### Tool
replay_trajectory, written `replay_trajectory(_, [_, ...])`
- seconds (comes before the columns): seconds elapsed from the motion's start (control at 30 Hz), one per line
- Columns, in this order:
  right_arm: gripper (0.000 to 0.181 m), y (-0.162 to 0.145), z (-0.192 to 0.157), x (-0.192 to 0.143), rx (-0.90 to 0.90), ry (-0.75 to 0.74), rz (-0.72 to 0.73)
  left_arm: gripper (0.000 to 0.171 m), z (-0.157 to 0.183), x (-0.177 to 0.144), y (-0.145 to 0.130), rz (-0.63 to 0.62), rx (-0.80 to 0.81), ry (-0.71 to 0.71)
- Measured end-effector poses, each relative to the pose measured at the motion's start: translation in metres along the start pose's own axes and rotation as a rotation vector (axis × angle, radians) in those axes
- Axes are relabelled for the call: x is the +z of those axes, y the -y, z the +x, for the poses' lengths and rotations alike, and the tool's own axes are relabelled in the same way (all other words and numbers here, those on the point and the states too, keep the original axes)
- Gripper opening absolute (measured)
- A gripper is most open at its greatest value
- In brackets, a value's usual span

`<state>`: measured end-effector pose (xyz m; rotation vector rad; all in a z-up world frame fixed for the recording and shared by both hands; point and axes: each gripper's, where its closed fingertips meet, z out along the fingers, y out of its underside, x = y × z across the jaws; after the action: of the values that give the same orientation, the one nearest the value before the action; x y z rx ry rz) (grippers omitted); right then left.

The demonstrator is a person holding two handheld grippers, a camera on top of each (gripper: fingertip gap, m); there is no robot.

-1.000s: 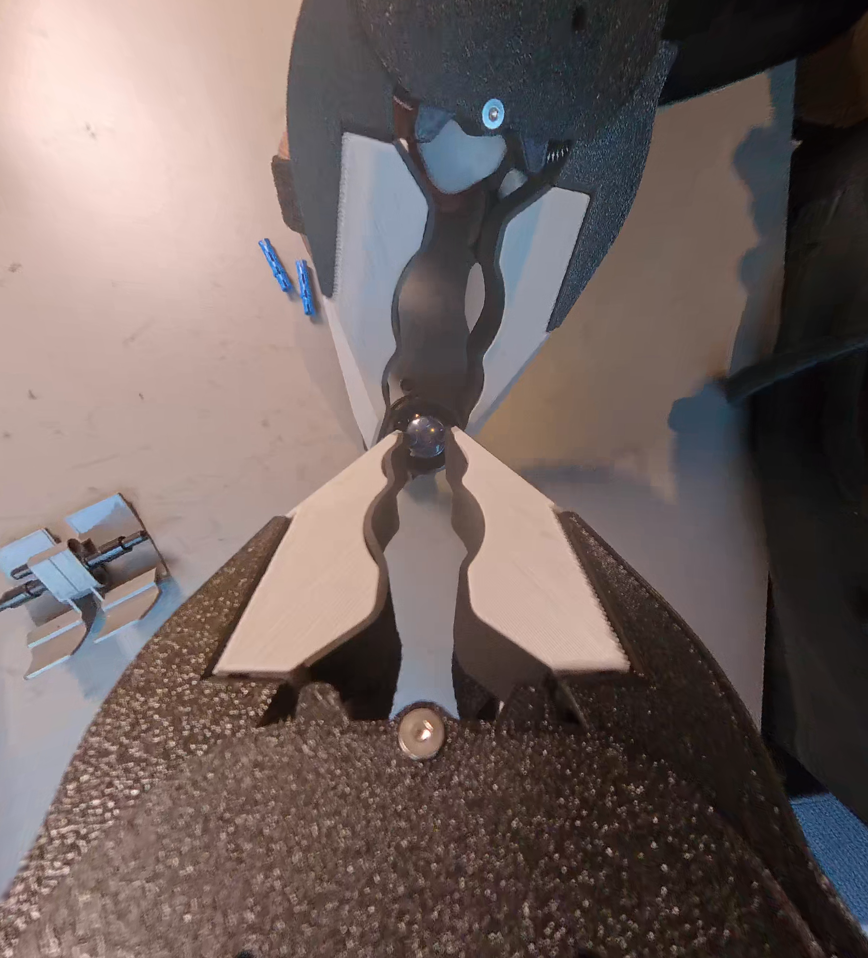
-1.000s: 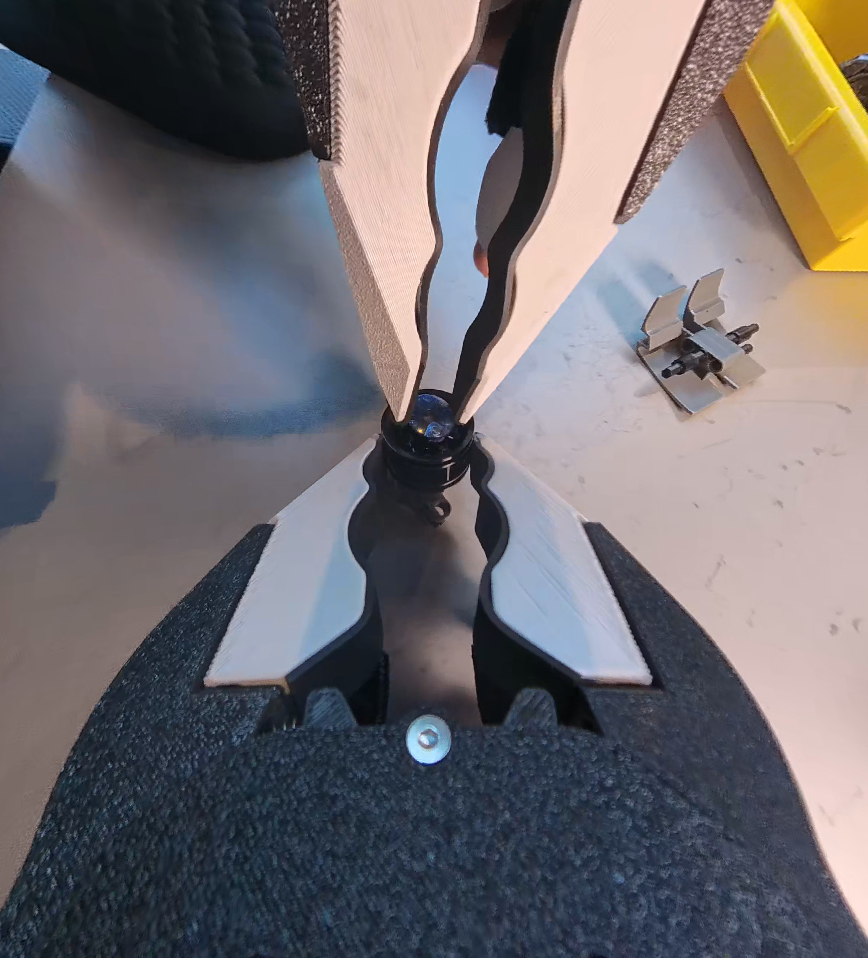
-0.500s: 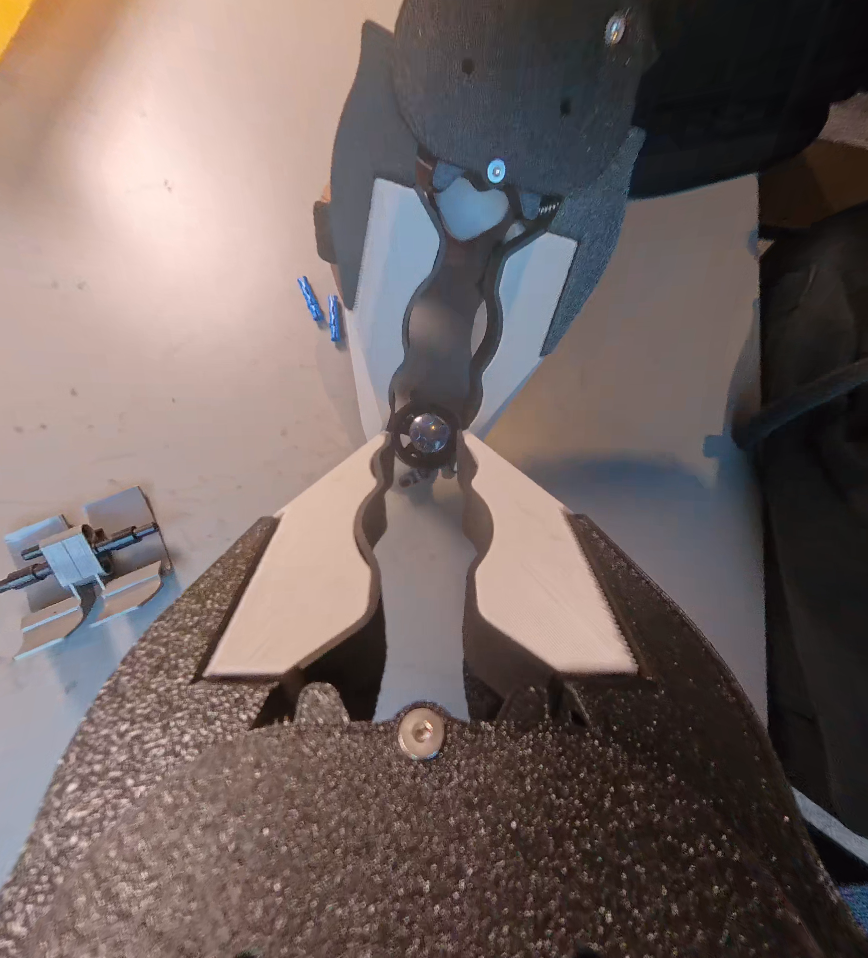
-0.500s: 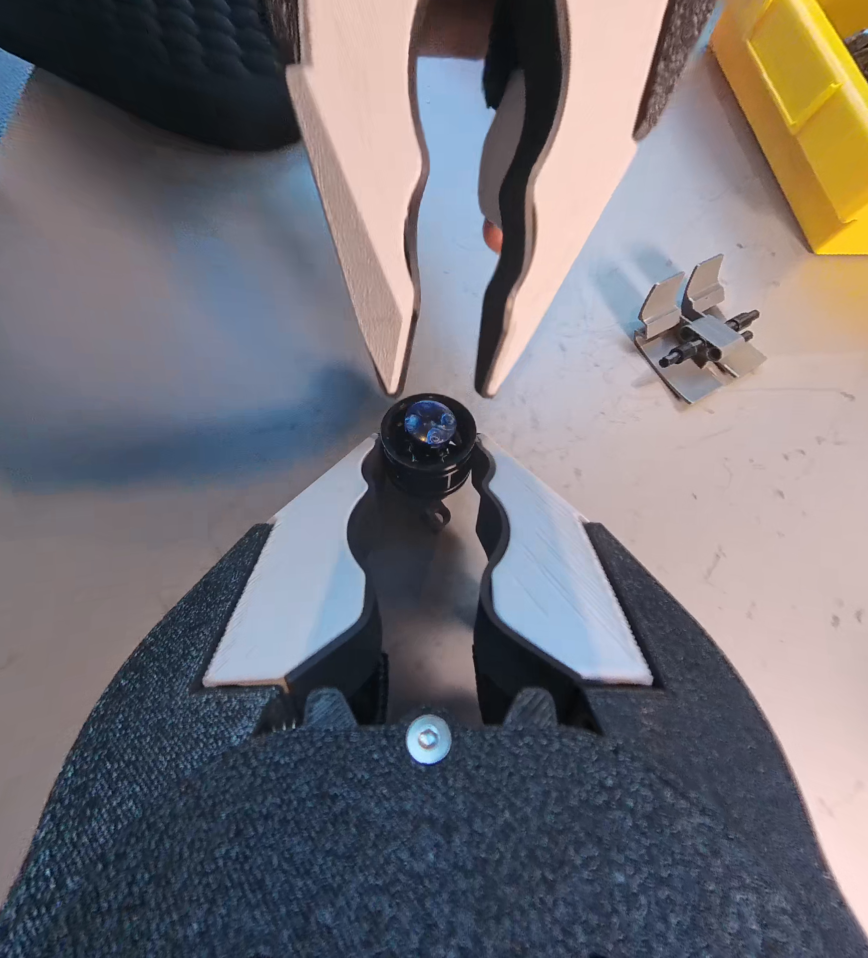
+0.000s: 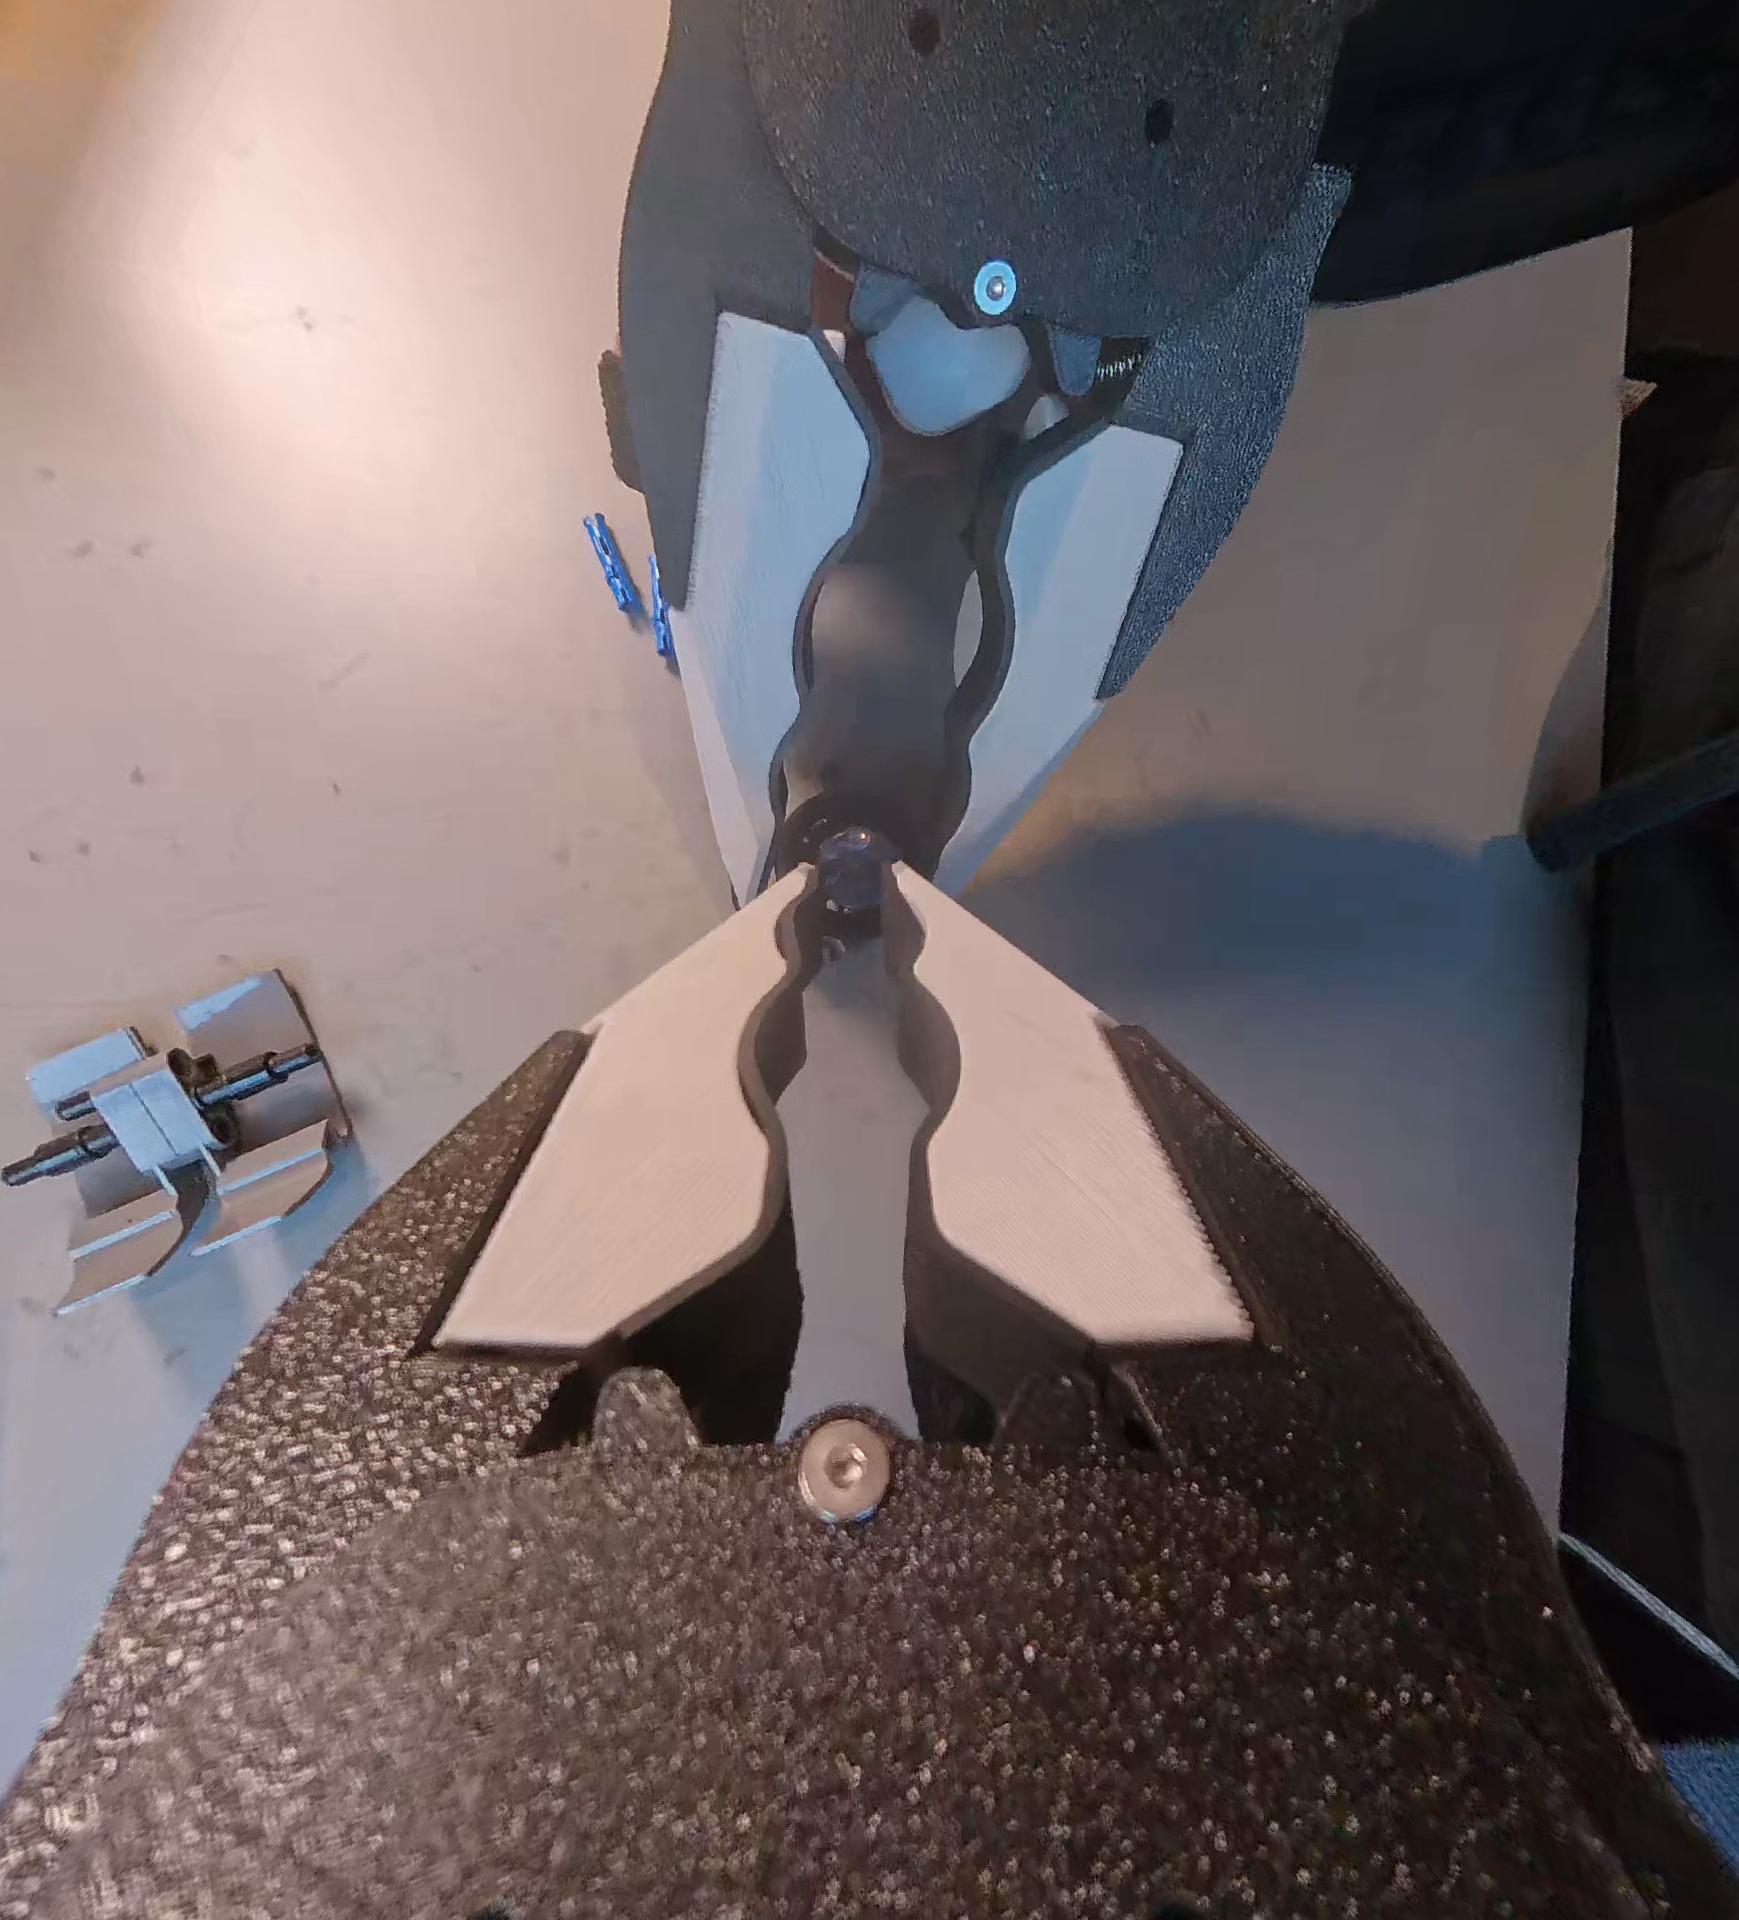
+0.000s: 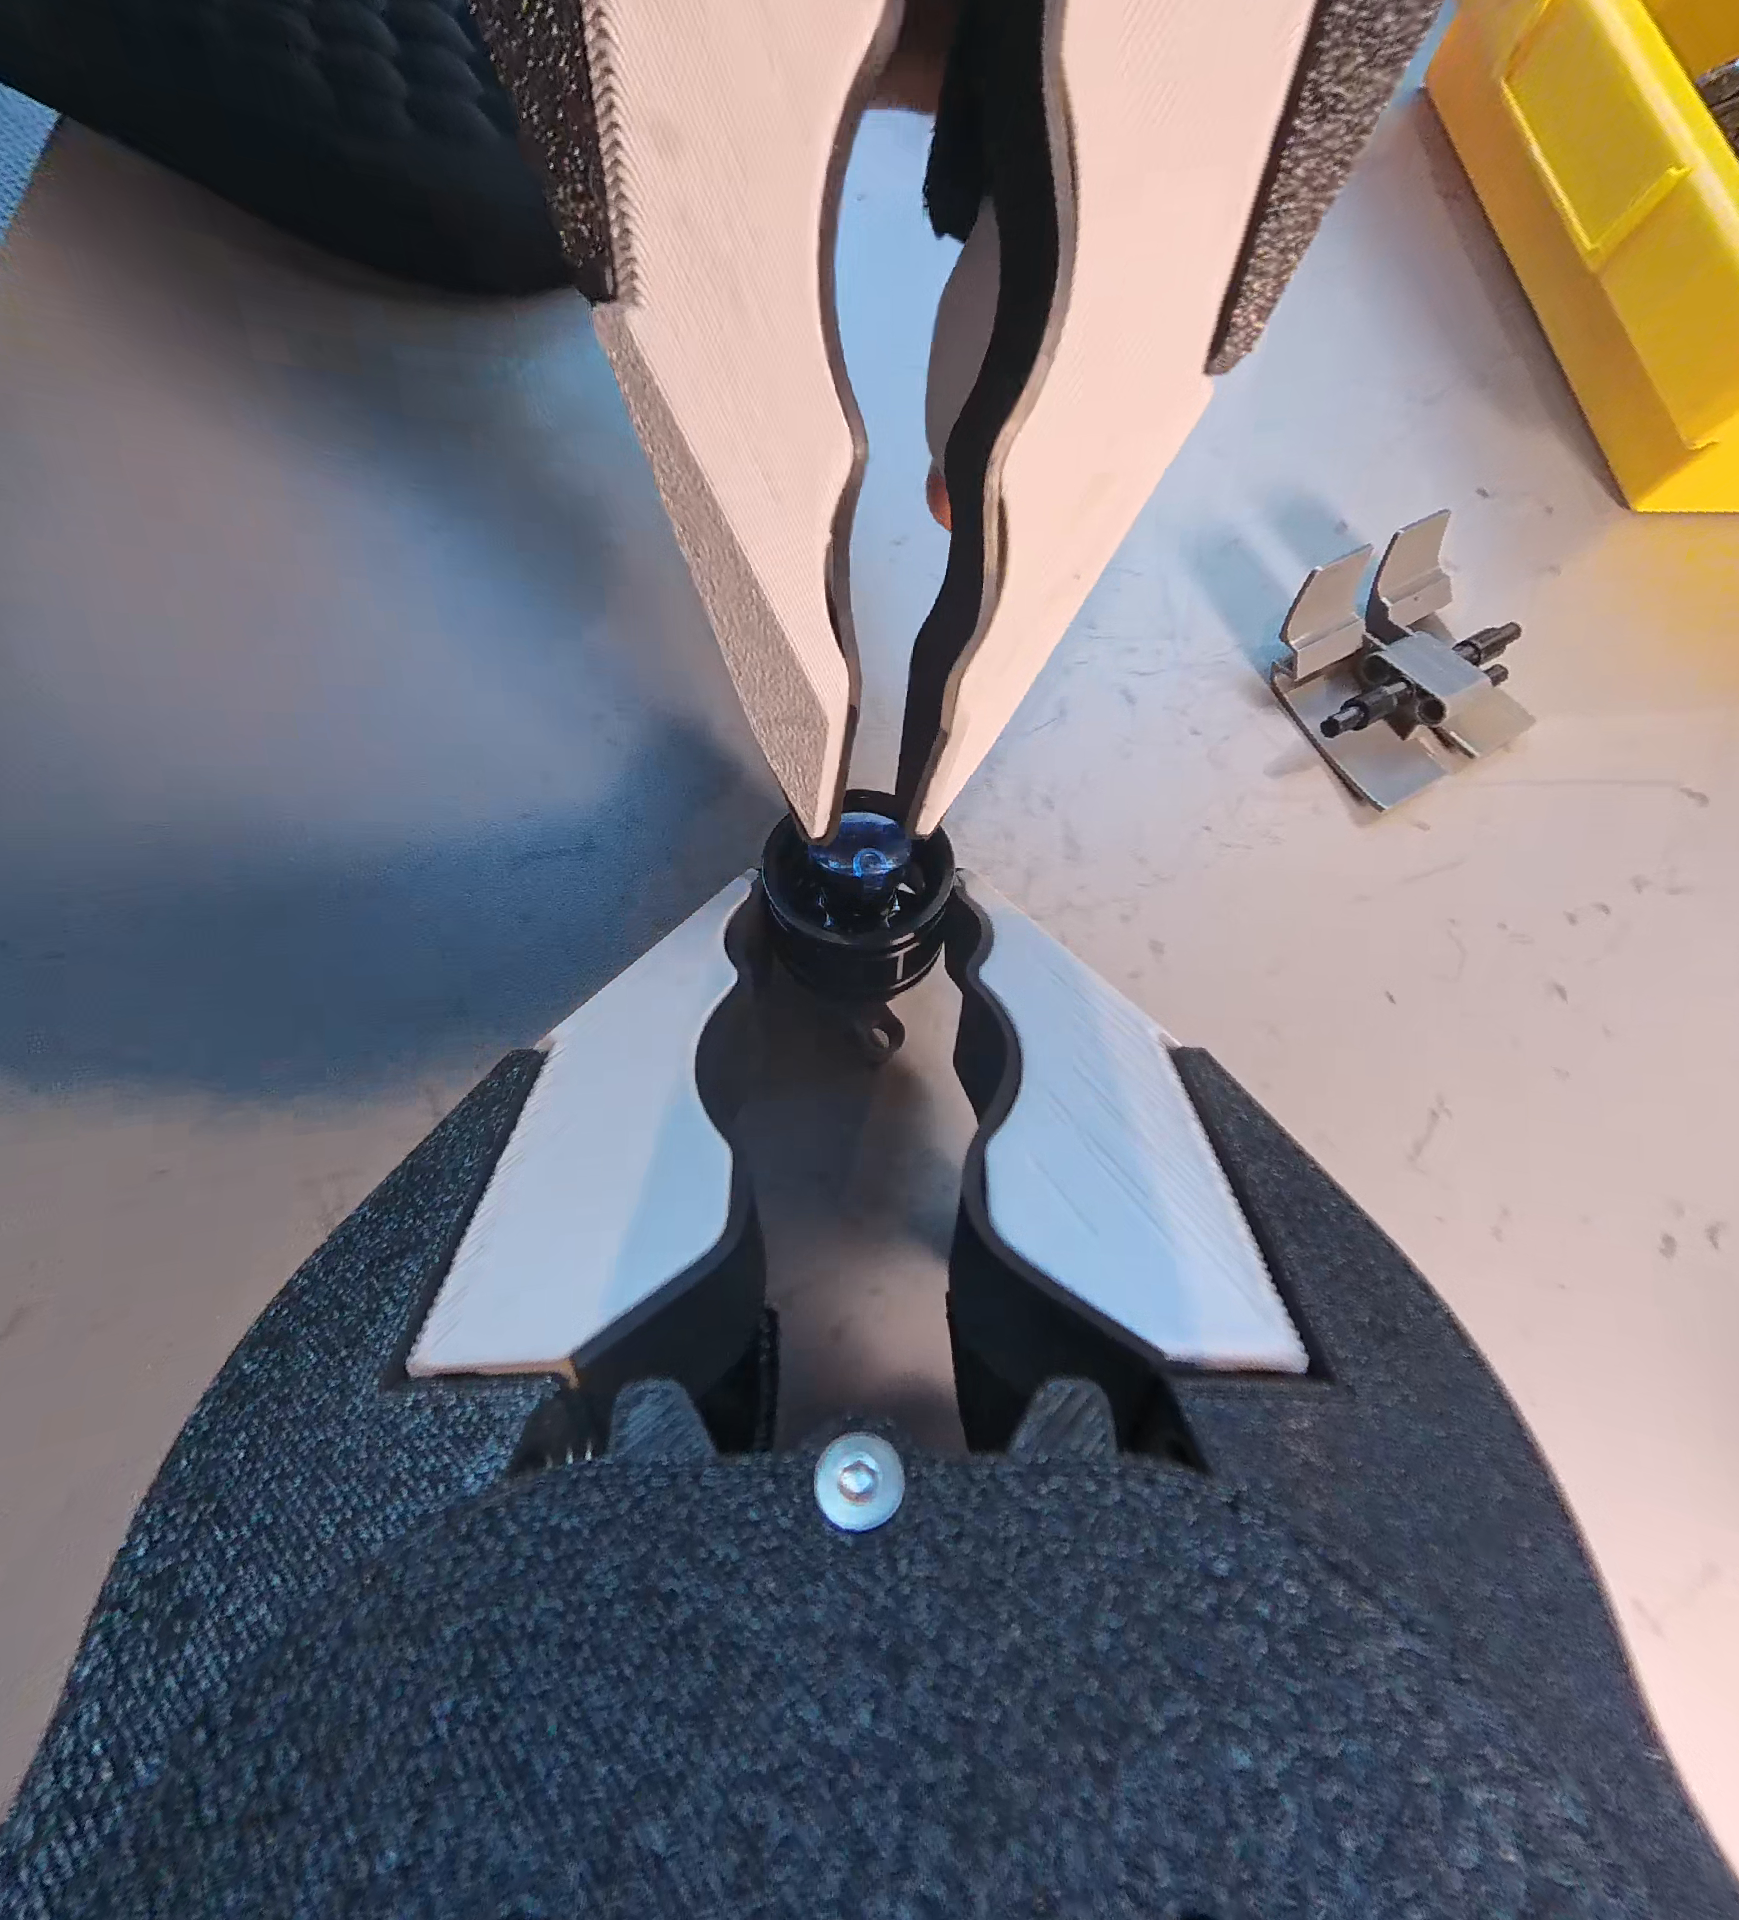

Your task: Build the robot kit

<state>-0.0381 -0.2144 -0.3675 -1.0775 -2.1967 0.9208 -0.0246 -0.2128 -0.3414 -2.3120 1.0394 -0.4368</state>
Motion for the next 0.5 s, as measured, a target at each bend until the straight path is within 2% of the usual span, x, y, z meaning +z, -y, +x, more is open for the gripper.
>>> replay_trajectory(0.3, [0.032,-0.0005,0.0004,0.0002,0.004,-0.002,-0.001,0.008,-0.0015,0.0043,-0.0009,-0.236,0.05,0.008])
replay_trajectory(0.5, [0.032,-0.001,0.0002,0.0003,-0.001,-0.001,-0.001,0.008,-0.0014,0.0042,-0.0016,-0.251,0.082,0.022])
